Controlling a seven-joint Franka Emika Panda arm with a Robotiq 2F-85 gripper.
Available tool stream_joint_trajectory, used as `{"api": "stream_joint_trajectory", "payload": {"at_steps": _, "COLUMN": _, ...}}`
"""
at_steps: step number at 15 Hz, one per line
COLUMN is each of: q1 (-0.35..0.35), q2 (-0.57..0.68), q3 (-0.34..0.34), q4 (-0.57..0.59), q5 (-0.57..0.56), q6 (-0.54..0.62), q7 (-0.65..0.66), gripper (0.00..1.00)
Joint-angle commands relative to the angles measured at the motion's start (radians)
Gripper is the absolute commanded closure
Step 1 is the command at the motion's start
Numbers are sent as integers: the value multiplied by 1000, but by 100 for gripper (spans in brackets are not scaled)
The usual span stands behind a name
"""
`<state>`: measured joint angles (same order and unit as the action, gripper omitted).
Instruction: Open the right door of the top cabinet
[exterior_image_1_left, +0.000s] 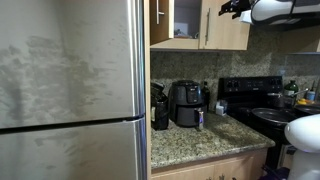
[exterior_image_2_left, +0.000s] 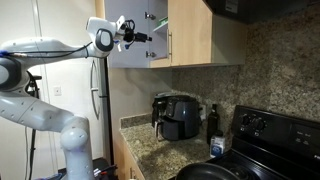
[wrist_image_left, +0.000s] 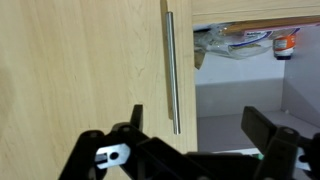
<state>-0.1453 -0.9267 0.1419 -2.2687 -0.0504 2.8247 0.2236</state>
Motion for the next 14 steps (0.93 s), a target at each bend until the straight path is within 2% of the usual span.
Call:
{"api": "stream_joint_trajectory", "payload": {"at_steps": 1, "q1": -8, "q2": -1, "q3": 1, "q4": 2, "q5": 10, "q6": -1, "q7": -8, "gripper": 0}}
{"api": "stream_joint_trajectory", "payload": {"at_steps": 3, "q1": -77, "q2": 40, "q3": 124, "q4": 23, "q5": -4, "q6": 6, "q7": 66, "gripper": 0}}
{"api": "stream_joint_trajectory", "payload": {"at_steps": 5, "q1": -147, "q2": 123, "q3": 233, "q4": 109, "q5": -5, "q6": -26, "q7": 160, "gripper": 0}}
{"api": "stream_joint_trajectory", "payload": {"at_steps": 6, "q1": -218, "q2": 160, "q3": 292, "q4": 166, "q5": -22, "q6": -55, "q7": 214, "gripper": 0}}
{"api": "stream_joint_trajectory", "payload": {"at_steps": 7, "q1": -297, "q2": 179, "q3": 346, "q4": 219, "q5": -99, "q6": -106, "q7": 338, "gripper": 0}}
{"api": "stream_joint_trajectory", "payload": {"at_steps": 8, "q1": -362, "q2": 211, "q3": 396, "q4": 276, "q5": -145, "q6": -130, "q7": 404, "gripper": 0}}
{"api": "stream_joint_trajectory", "payload": {"at_steps": 10, "q1": -515, "q2": 246, "q3": 506, "q4": 396, "q5": -193, "q6": -239, "q7": 509, "gripper": 0}}
{"api": "stream_joint_trajectory", "payload": {"at_steps": 11, "q1": -558, "q2": 254, "q3": 538, "q4": 458, "q5": -229, "q6": -320, "q7": 563, "gripper": 0}}
{"api": "stream_joint_trajectory", "payload": {"at_steps": 12, "q1": -588, "q2": 245, "q3": 560, "q4": 500, "q5": -250, "q6": -404, "q7": 597, "gripper": 0}}
{"api": "stream_joint_trajectory", "payload": {"at_steps": 13, "q1": -569, "q2": 247, "q3": 560, "q4": 525, "q5": -260, "q6": -450, "q7": 596, "gripper": 0}}
{"api": "stream_joint_trajectory", "payload": {"at_steps": 14, "q1": -529, "q2": 247, "q3": 528, "q4": 440, "q5": -267, "q6": -350, "q7": 593, "gripper": 0}}
